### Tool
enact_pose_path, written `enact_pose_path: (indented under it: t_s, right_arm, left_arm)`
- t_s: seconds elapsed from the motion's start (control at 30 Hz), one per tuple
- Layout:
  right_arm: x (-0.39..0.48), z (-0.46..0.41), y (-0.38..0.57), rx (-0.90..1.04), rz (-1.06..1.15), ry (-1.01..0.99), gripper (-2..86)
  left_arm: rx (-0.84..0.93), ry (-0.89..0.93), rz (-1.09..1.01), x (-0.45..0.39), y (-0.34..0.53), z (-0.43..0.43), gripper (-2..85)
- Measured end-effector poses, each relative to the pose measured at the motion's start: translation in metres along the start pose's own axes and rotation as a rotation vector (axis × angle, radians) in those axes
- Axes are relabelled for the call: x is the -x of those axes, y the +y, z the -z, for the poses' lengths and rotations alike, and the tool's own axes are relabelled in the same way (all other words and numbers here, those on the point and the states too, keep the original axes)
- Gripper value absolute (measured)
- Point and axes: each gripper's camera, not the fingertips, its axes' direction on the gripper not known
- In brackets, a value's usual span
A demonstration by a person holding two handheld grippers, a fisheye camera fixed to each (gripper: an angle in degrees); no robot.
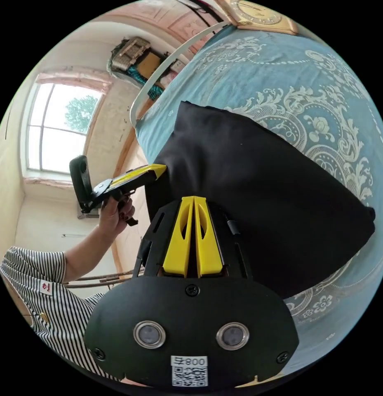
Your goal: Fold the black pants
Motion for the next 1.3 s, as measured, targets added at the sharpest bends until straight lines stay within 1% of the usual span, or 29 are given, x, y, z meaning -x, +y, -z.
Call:
enact_pose_path:
  t_s: [0.03, 0.1, 0.17, 0.27, 0.3, 0.33, 0.43, 0.47, 0.57, 0.63, 0.67, 0.7, 0.73, 0.83, 0.87, 0.93, 1.0, 1.07, 1.1, 1.13, 1.2, 1.23, 1.3]
  right_arm:
    - [0.000, 0.004, 0.002, -0.004, 0.003, -0.003, 0.1]
    - [0.005, 0.017, 0.007, -0.069, 0.033, 0.025, 0.1]
    - [-0.002, 0.032, 0.009, -0.140, 0.009, 0.066, 0.1]
    - [-0.027, 0.041, 0.005, -0.182, -0.083, 0.129, 0.1]
    - [-0.032, 0.042, 0.004, -0.191, -0.103, 0.148, 0.1]
    - [-0.042, 0.043, 0.003, -0.197, -0.133, 0.156, 0.1]
    - [-0.059, 0.044, -0.003, -0.178, -0.175, 0.096, 0.1]
    - [-0.055, 0.050, -0.002, -0.197, -0.142, 0.090, 0.1]
    - [-0.050, 0.068, 0.013, -0.248, -0.086, 0.151, 0.1]
    - [-0.064, 0.076, 0.025, -0.298, -0.142, 0.182, 0.1]
    - [-0.080, 0.077, 0.029, -0.299, -0.202, 0.168, 0.0]
    - [-0.088, 0.075, 0.030, -0.290, -0.220, 0.153, 0.0]
    - [-0.101, 0.069, 0.028, -0.253, -0.235, 0.134, 0.0]
    - [-0.110, 0.073, 0.026, -0.232, -0.258, 0.098, 0.1]
    - [-0.104, 0.081, 0.030, -0.249, -0.222, 0.115, 0.1]
    - [-0.095, 0.092, 0.042, -0.258, -0.153, 0.101, 0.1]
    - [-0.088, 0.096, 0.062, -0.255, -0.097, 0.043, 0.1]
    - [-0.086, 0.082, 0.089, -0.171, -0.085, -0.001, 0.1]
    - [-0.087, 0.076, 0.095, -0.139, -0.089, 0.007, 0.1]
    - [-0.092, 0.061, 0.102, -0.065, -0.111, 0.041, 0.1]
    - [-0.103, 0.058, 0.112, -0.113, -0.131, 0.021, 0.1]
    - [-0.113, 0.062, 0.112, -0.100, -0.192, -0.035, 0.1]
    - [-0.111, 0.076, 0.116, -0.136, -0.163, -0.039, 0.1]
  left_arm:
    - [-0.038, -0.011, -0.018, -0.012, 0.000, 0.007, 0.1]
    - [-0.082, -0.006, -0.082, -0.032, -0.004, 0.014, 0.1]
    - [-0.080, -0.012, -0.132, -0.049, -0.016, 0.008, 0.1]
    - [-0.018, -0.076, -0.148, -0.065, -0.044, -0.019, 0.2]
    - [0.030, -0.116, -0.145, -0.067, -0.055, -0.032, 0.2]
    - [0.075, -0.118, -0.156, -0.068, -0.061, -0.043, 0.2]
    - [0.079, -0.119, -0.155, -0.074, -0.060, -0.040, 0.2]
    - [0.072, -0.126, -0.159, -0.076, -0.058, -0.038, 0.2]
    - [0.026, -0.154, -0.188, -0.086, -0.042, -0.021, 0.2]
    - [-0.017, -0.138, -0.193, -0.087, -0.031, -0.015, 0.2]
    - [-0.008, -0.145, -0.190, -0.086, -0.030, -0.017, 0.2]
    - [0.046, -0.162, -0.173, -0.081, -0.029, -0.027, 0.2]
    - [0.057, -0.139, -0.181, -0.076, -0.028, -0.034, 0.2]
    - [0.042, -0.099, -0.133, -0.071, -0.028, -0.017, 0.2]
    - [0.022, -0.092, -0.140, -0.072, -0.025, -0.010, 0.2]
    - [-0.029, -0.012, -0.192, -0.078, -0.009, 0.012, 0.2]
    - [-0.010, 0.020, -0.219, -0.081, 0.007, 0.015, 0.2]
    - [0.078, -0.030, -0.245, -0.081, 0.020, 0.004, 0.2]
    - [0.125, -0.066, -0.246, -0.076, 0.026, -0.007, 0.2]
    - [0.075, -0.052, -0.238, -0.068, 0.029, -0.005, 0.2]
    - [0.108, -0.021, -0.166, -0.056, 0.022, 0.001, 0.3]
    - [0.108, -0.031, -0.150, -0.053, 0.018, 0.010, 0.3]
    - [0.061, -0.037, -0.170, -0.051, 0.018, 0.029, 0.3]
